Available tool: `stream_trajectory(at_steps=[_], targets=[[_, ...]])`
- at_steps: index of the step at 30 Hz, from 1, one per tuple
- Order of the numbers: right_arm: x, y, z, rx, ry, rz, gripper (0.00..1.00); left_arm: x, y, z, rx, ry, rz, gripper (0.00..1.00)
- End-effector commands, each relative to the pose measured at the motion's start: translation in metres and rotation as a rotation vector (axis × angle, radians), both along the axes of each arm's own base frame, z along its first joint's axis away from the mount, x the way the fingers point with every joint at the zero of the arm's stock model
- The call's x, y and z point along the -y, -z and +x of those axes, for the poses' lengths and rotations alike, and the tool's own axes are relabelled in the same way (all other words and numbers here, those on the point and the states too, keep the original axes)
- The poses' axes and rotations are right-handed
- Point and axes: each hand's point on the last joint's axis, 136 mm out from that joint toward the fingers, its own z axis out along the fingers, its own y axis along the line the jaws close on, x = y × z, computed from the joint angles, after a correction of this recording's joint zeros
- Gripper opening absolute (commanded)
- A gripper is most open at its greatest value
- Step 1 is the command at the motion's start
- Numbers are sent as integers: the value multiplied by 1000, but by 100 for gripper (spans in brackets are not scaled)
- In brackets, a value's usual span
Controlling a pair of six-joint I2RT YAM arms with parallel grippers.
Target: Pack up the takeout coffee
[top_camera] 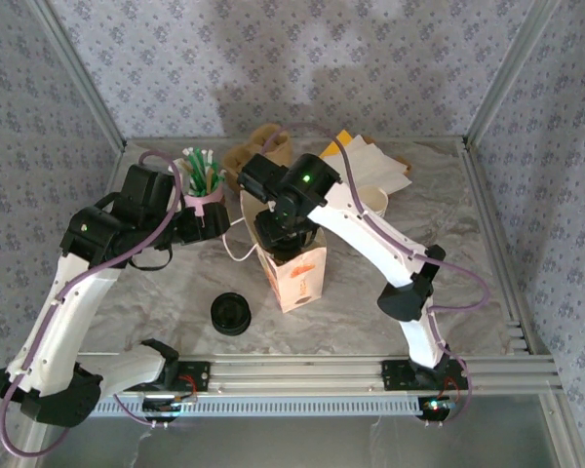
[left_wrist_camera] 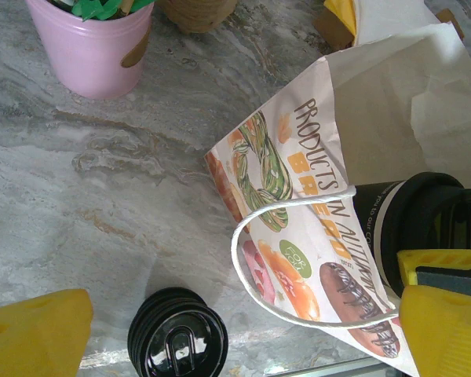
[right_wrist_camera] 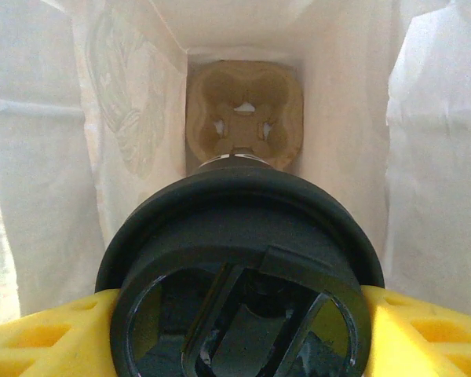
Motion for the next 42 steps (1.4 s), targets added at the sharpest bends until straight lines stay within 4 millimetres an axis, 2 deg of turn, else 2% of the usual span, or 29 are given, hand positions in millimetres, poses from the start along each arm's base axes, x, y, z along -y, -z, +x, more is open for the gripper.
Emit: stream_trajectory(at_steps=[1,11,29,42], targets=[[39,16,-27,-119,5,-186,71,-6,-5,2,38,-7,13,100],[44,19,-33,-139,7,-200,71,-5,-1,1,32,-2,17,100],[52,39,-33,-230,4,-238,71,-6,4,2,38,12,58,100],[49,57,-36,-292,-32,-278,72,-7,9,1,29,11,69,100]])
